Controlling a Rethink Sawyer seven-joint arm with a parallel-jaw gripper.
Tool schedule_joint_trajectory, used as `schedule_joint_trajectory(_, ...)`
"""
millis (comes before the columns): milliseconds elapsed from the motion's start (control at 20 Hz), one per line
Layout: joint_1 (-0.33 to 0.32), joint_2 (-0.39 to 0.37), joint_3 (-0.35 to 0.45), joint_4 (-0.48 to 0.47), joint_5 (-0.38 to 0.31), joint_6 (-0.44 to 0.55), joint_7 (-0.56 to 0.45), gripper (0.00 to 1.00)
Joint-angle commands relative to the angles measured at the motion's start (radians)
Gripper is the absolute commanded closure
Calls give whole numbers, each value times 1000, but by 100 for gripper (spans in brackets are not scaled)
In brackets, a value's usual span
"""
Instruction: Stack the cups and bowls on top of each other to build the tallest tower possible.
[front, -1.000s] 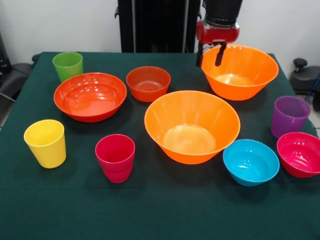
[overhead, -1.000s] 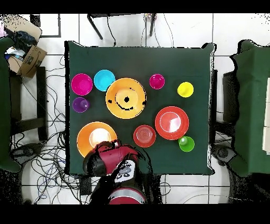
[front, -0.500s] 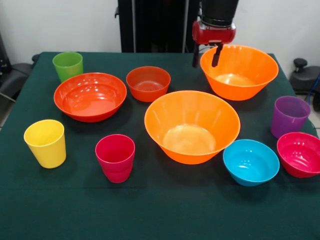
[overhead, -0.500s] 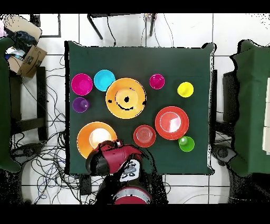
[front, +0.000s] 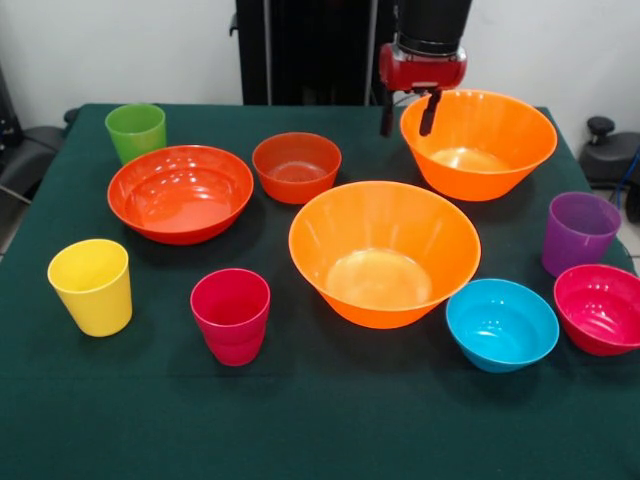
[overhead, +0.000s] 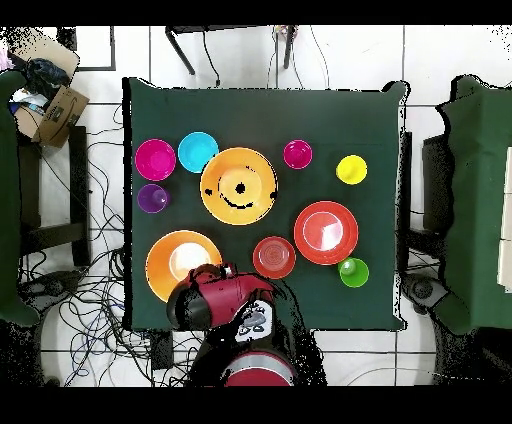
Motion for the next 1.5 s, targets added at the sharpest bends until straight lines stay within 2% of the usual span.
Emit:
schedule_joint_trajectory(50,4,60,106,-28,28,54,123,0)
schedule_joint_trajectory(500,-42,35,164,-16,21,76,102,0)
schedule_joint_trajectory(650,-102,-59,246,20,44,67,122,0)
schedule_joint_trajectory(700,-109,-99,262,21,65,111,119,0)
schedule_joint_trajectory(900,-74,-180,231,-6,113,224,121,0)
schedule_joint_trajectory(1100,-33,-162,156,-51,137,222,147,0)
schedule_joint_trajectory(1300,-44,-113,122,-106,164,212,154,0)
schedule_joint_trajectory(1500,-18,-55,76,-183,226,220,193,0)
